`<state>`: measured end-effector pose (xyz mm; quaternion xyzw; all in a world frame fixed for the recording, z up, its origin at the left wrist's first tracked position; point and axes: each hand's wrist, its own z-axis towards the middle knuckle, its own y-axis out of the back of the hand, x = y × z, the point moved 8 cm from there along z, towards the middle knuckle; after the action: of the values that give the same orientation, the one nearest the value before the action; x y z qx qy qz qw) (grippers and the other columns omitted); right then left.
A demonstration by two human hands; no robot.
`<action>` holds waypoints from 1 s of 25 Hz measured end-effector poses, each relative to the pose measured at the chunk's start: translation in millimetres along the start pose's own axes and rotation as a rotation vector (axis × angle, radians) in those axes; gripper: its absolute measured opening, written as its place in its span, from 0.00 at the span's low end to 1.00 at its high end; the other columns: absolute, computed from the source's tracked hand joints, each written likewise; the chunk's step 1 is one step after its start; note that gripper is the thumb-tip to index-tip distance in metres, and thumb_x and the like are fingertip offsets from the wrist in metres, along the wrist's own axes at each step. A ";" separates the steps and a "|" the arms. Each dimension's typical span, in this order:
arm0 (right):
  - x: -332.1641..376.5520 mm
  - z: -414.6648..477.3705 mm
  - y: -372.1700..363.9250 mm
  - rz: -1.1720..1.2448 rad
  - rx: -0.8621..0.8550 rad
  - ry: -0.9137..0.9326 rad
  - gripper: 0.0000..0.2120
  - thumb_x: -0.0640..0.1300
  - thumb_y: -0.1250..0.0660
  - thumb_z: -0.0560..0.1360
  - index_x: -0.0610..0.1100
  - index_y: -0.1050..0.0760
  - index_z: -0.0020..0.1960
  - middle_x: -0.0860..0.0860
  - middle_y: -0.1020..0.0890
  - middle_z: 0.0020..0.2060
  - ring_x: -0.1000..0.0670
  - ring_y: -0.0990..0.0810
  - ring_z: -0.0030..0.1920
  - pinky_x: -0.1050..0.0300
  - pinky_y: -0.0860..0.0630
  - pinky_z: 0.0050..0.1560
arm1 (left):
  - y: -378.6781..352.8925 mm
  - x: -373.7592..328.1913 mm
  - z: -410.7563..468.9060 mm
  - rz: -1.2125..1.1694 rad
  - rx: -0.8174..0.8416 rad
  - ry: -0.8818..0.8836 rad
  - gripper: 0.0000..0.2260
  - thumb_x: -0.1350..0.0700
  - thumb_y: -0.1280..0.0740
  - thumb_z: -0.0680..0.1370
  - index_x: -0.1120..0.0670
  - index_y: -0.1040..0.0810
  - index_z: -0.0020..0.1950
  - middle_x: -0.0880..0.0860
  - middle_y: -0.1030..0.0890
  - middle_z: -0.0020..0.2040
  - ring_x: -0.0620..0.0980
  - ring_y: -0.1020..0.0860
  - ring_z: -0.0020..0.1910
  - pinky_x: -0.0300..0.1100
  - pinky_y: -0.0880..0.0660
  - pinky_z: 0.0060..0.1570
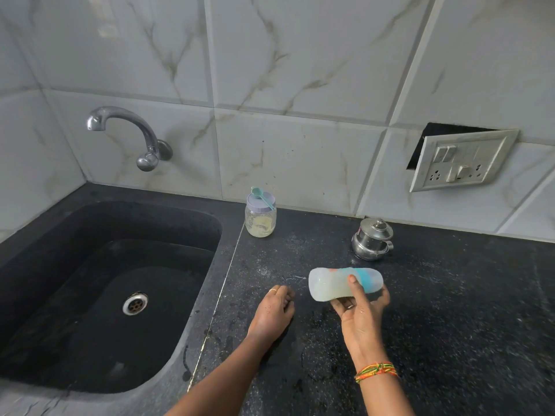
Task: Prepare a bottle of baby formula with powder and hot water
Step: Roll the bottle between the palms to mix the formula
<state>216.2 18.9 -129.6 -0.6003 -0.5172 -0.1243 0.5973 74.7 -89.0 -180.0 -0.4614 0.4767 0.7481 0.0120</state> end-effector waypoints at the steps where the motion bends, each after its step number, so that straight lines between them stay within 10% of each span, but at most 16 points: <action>1: -0.2 -0.1 -0.7 -0.022 0.008 -0.003 0.30 0.32 0.33 0.73 0.58 0.40 0.64 0.48 0.26 0.58 0.45 0.23 0.56 0.44 0.20 0.45 | 0.0 -0.1 -0.1 0.002 0.000 -0.002 0.08 0.60 0.38 0.76 0.55 0.25 0.54 0.47 0.28 0.46 0.42 0.30 0.43 0.30 0.33 0.45; 25: 9.1 -3.1 -7.2 -0.132 0.078 0.022 0.33 0.30 0.33 0.72 0.56 0.40 0.67 0.47 0.23 0.54 0.45 0.22 0.53 0.41 0.21 0.48 | -0.2 0.3 0.1 0.004 0.003 -0.028 0.08 0.60 0.38 0.76 0.56 0.25 0.55 0.47 0.29 0.46 0.42 0.30 0.43 0.29 0.35 0.44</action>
<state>216.0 18.8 -117.6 -0.5397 -0.5537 -0.1498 0.6162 74.6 -89.0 -180.3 -0.4500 0.4785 0.7539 0.0178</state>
